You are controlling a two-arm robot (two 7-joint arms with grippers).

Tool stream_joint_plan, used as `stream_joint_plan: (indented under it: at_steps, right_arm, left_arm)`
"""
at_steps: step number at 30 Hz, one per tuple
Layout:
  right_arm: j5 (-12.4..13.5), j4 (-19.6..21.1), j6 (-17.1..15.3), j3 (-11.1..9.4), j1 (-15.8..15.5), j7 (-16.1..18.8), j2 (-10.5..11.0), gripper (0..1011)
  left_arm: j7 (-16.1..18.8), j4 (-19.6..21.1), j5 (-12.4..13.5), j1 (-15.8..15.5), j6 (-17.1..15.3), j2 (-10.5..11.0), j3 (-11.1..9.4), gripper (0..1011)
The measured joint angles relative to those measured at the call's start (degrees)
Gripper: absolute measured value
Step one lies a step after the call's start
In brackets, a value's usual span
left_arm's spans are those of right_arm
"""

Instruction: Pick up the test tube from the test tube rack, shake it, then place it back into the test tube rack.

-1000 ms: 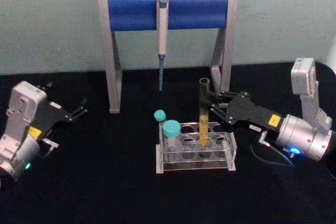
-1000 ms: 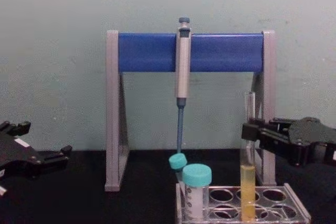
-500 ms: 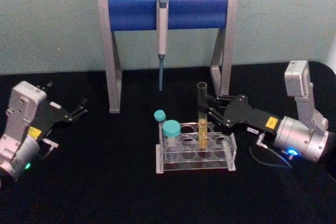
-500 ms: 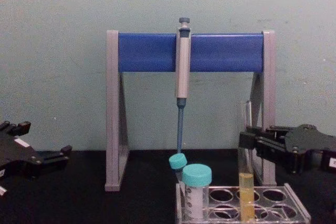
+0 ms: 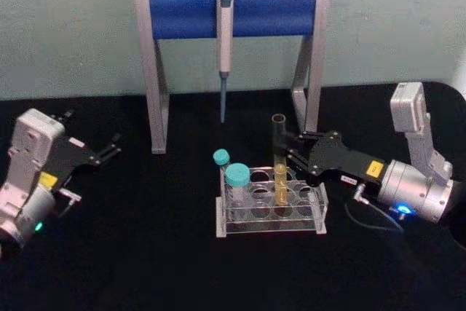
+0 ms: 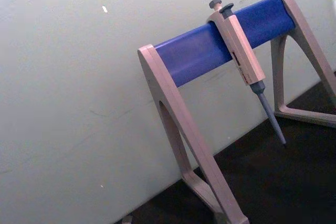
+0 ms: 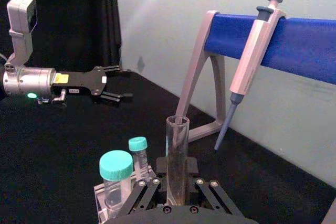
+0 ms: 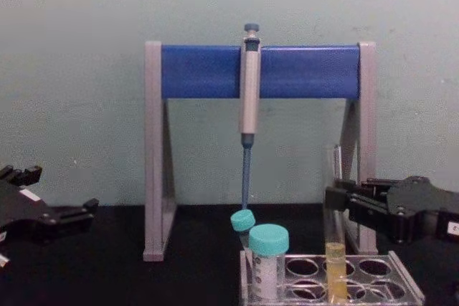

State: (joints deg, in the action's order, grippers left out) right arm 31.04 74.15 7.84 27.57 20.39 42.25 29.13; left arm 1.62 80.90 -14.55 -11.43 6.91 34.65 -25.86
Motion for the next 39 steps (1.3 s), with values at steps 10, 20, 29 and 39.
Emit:
stream_joint_plan:
  at_steps: [10, 20, 29, 39]
  right_arm:
    - [-0.06, -0.25, -0.27, 0.11, 0.17, 0.43, 0.11, 211]
    - [0.13, -0.29, -0.38, 0.15, 0.25, 0.74, 0.17, 211]
    - [0.17, -0.29, -0.35, 0.13, 0.24, 0.7, 0.15, 211]
    - [0.17, -0.27, -0.31, 0.09, 0.2, 0.66, 0.16, 223]
  left_arm:
    - [0.0, 0.0, 0.0, -0.01, 0.0, 0.0, 0.0, 1001]
    - [0.0, 0.0, 0.0, 0.0, 0.0, 0.0, 0.0, 1001]
    - [0.0, 0.0, 0.0, 0.0, 0.0, 0.0, 0.0, 1001]
    - [0.0, 0.0, 0.0, 0.0, 0.0, 0.0, 0.0, 1001]
